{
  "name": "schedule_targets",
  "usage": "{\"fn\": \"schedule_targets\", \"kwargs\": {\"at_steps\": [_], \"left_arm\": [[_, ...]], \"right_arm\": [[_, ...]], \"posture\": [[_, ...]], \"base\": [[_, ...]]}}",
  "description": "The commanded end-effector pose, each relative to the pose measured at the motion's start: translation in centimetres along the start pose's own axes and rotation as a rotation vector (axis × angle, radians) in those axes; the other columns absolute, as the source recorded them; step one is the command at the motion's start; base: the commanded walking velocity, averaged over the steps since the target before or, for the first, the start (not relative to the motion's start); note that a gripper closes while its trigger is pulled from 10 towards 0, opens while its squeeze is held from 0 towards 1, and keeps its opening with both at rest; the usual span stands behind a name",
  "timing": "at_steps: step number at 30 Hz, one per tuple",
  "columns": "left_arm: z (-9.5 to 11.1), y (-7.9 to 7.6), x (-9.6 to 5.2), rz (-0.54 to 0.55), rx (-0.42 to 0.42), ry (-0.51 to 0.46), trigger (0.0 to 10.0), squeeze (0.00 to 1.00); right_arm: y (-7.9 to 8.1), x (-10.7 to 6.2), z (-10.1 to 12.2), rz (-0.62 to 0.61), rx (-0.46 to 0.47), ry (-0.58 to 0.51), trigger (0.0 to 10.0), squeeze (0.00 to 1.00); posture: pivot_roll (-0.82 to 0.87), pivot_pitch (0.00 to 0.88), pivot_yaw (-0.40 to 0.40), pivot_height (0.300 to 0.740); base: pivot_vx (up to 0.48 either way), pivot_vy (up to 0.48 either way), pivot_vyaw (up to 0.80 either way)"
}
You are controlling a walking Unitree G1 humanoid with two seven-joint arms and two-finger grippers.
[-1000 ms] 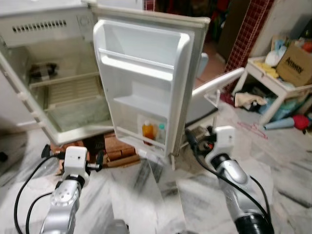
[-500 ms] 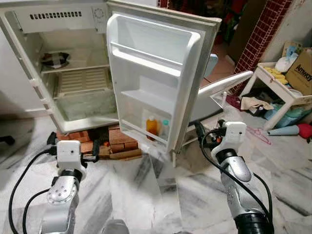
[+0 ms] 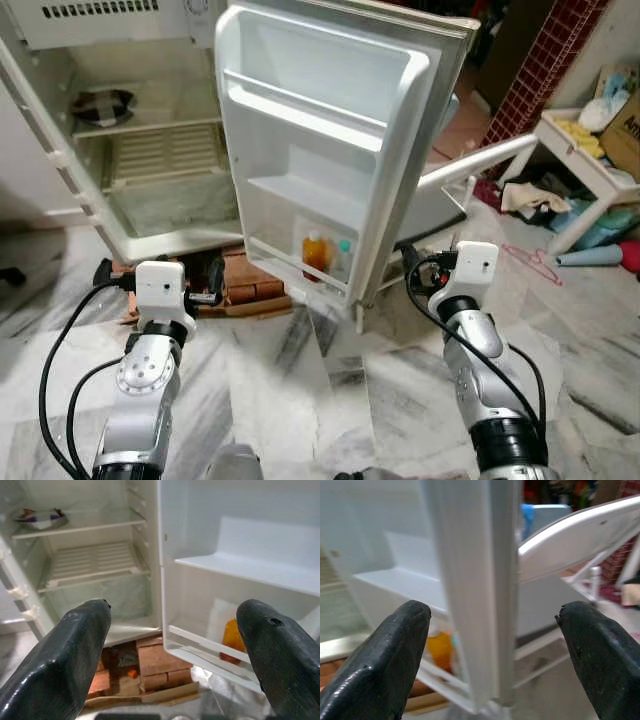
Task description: Restocking fridge
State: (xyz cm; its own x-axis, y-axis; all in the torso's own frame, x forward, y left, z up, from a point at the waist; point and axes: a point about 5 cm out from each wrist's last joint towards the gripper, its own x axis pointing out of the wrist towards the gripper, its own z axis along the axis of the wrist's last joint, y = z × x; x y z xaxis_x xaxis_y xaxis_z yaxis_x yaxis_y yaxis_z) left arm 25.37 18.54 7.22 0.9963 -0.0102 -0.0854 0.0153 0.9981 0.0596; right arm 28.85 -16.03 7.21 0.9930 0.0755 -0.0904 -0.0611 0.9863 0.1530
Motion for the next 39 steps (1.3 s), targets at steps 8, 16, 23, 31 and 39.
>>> {"fn": "schedule_targets", "kwargs": {"at_steps": [8,16,23,31,39], "left_arm": [[-0.6,-0.8,-0.4,-0.009,-0.020,0.014,10.0,0.00],[-0.6,-0.3,-0.2,0.003,-0.016,0.015,10.0,0.00],[-0.5,0.0,-0.1,0.016,-0.011,0.012,10.0,0.00],[-0.7,0.0,-0.2,0.028,-0.003,0.020,10.0,0.00],[-0.8,0.0,-0.2,0.028,-0.002,0.025,10.0,0.00]], "right_arm": [[0.4,-0.6,0.3,0.057,0.027,-0.037,10.0,0.00],[0.8,-0.2,1.3,0.107,0.017,-0.075,10.0,0.00],[0.9,0.0,1.7,0.115,0.013,-0.094,10.0,0.00],[1.5,-0.1,2.0,0.152,0.001,-0.124,10.0,0.00],[1.6,0.0,2.5,0.155,-0.014,-0.154,10.0,0.00]], "posture": [[0.11,0.000,-0.056,0.740],[0.11,0.000,-0.057,0.740],[0.11,0.000,-0.055,0.740],[0.12,0.000,-0.056,0.740],[0.12,0.000,-0.057,0.740]], "base": [[0.102,-0.107,0.30],[0.294,-0.299,0.80],[0.312,-0.295,0.80],[0.345,-0.284,0.51],[0.351,-0.309,0.00]]}}
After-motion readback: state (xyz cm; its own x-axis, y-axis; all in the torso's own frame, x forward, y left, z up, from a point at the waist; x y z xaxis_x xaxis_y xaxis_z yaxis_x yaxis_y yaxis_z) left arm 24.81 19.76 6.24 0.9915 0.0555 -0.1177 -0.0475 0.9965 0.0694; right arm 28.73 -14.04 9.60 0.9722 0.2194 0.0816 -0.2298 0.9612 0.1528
